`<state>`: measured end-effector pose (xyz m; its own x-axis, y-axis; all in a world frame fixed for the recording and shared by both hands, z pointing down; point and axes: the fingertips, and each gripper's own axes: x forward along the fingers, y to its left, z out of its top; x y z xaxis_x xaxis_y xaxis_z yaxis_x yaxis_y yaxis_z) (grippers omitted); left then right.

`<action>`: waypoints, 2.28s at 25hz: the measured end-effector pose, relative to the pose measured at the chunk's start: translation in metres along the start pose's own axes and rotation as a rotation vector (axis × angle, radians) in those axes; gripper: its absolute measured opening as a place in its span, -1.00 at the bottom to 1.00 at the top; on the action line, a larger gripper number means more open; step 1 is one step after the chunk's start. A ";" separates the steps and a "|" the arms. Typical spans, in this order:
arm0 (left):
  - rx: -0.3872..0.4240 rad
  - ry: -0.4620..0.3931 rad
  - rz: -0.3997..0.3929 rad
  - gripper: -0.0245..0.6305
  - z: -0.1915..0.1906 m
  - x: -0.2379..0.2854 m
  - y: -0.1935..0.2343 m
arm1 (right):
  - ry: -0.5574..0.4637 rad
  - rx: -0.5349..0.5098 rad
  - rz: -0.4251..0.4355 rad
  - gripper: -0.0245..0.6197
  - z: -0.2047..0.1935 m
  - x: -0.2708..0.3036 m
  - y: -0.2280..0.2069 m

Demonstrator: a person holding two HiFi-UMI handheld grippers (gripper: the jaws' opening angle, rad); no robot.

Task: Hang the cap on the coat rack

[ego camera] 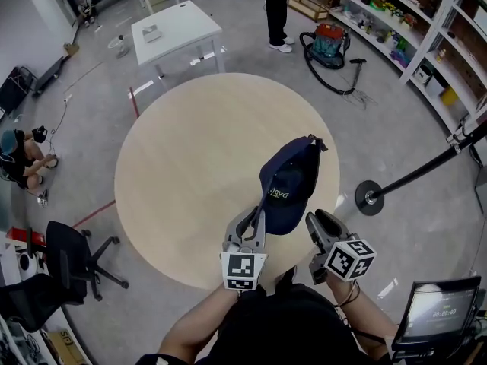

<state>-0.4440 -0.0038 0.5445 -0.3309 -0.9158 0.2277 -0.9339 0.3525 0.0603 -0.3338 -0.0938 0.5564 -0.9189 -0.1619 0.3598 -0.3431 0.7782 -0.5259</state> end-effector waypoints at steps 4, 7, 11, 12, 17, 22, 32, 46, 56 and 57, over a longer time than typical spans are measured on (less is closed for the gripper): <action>-0.007 -0.090 -0.023 -0.85 0.030 -0.005 -0.002 | -0.034 0.062 0.055 -0.46 -0.002 -0.005 0.009; -0.055 -0.146 -0.068 -0.85 0.053 -0.007 -0.014 | -0.059 0.069 0.082 -0.45 0.006 -0.007 0.021; -0.097 -0.204 -0.132 -0.85 0.074 -0.015 -0.031 | -0.101 0.093 0.144 -0.45 0.013 -0.018 0.037; -0.106 -0.214 -0.149 -0.85 0.077 -0.017 -0.034 | -0.113 0.086 0.151 -0.45 0.015 -0.022 0.041; -0.145 -0.222 -0.246 -0.85 0.072 -0.022 -0.047 | -0.165 0.066 0.089 -0.71 0.016 -0.033 0.038; -0.171 -0.151 -0.371 -0.85 0.050 -0.019 -0.059 | -0.220 0.094 -0.015 -0.82 0.017 -0.045 0.026; -0.194 -0.081 -0.492 -0.81 0.041 -0.019 -0.083 | -0.268 0.054 -0.125 -0.86 0.023 -0.072 0.011; -0.136 -0.055 -0.552 -0.78 0.057 -0.010 -0.163 | -0.357 -0.130 -0.234 -0.86 0.051 -0.149 -0.030; -0.028 -0.048 -0.609 -0.78 0.077 -0.014 -0.288 | -0.495 -0.098 -0.291 -0.86 0.071 -0.266 -0.105; -0.021 -0.049 -0.611 -0.78 0.077 -0.014 -0.296 | -0.510 -0.091 -0.296 -0.86 0.072 -0.276 -0.113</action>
<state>-0.1732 -0.1104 0.4482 0.2576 -0.9610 0.1011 -0.9538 -0.2361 0.1855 -0.0559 -0.1801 0.4613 -0.7722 -0.6332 0.0535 -0.6014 0.7009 -0.3835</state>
